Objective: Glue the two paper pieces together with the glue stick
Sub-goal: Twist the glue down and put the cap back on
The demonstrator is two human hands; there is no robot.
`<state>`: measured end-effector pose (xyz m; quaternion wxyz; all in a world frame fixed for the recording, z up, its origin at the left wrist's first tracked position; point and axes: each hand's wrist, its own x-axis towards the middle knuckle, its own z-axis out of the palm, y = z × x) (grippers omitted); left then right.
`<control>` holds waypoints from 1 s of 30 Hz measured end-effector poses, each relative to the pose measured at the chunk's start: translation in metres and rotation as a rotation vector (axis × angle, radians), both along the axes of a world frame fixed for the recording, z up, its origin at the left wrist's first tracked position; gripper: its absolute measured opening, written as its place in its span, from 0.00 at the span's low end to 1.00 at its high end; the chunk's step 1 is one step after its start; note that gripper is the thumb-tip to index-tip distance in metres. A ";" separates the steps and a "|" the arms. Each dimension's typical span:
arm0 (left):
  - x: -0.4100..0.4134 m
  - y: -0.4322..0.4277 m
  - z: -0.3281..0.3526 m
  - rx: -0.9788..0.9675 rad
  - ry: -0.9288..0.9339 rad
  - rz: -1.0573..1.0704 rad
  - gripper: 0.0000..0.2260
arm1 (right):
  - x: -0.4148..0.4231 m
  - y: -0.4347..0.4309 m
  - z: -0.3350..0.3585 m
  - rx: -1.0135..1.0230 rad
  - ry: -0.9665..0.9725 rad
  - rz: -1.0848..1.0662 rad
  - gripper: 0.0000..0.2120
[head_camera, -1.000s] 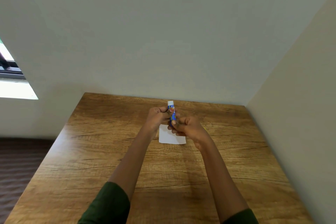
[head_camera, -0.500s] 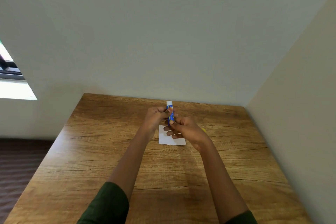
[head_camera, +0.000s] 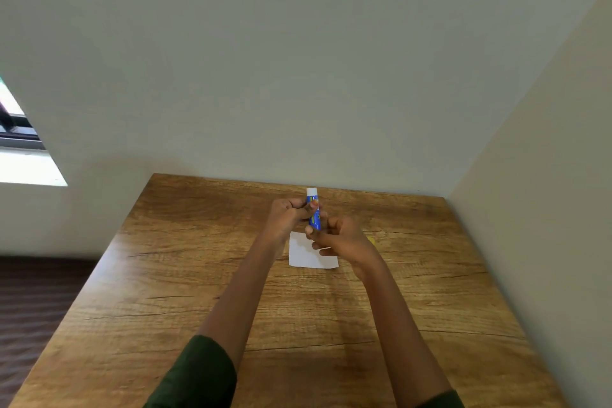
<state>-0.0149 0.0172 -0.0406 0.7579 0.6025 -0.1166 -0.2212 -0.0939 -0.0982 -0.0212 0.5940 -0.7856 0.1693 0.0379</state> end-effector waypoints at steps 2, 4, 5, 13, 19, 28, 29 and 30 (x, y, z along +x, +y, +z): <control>0.000 0.000 0.000 0.002 0.008 -0.007 0.07 | -0.001 -0.002 0.001 0.065 0.018 0.072 0.14; -0.001 0.000 0.000 -0.001 0.012 -0.012 0.07 | -0.001 -0.004 0.002 0.104 0.022 0.098 0.13; -0.001 0.001 -0.001 -0.001 0.010 -0.013 0.07 | -0.001 -0.005 0.002 0.103 0.020 0.097 0.13; 0.000 -0.002 -0.007 -0.005 0.006 0.011 0.04 | 0.003 -0.001 -0.002 -0.128 -0.053 -0.135 0.11; 0.001 -0.005 -0.003 0.006 -0.006 0.003 0.07 | 0.000 -0.002 -0.001 -0.051 -0.056 -0.085 0.08; 0.000 -0.003 -0.005 0.005 -0.015 -0.021 0.03 | -0.003 -0.011 0.003 0.070 0.019 0.064 0.14; 0.000 -0.003 -0.005 0.003 -0.012 -0.023 0.03 | -0.002 -0.011 0.002 0.064 0.015 0.060 0.13; 0.000 -0.003 -0.005 -0.001 -0.009 -0.023 0.03 | -0.002 -0.011 0.002 0.056 0.011 0.055 0.13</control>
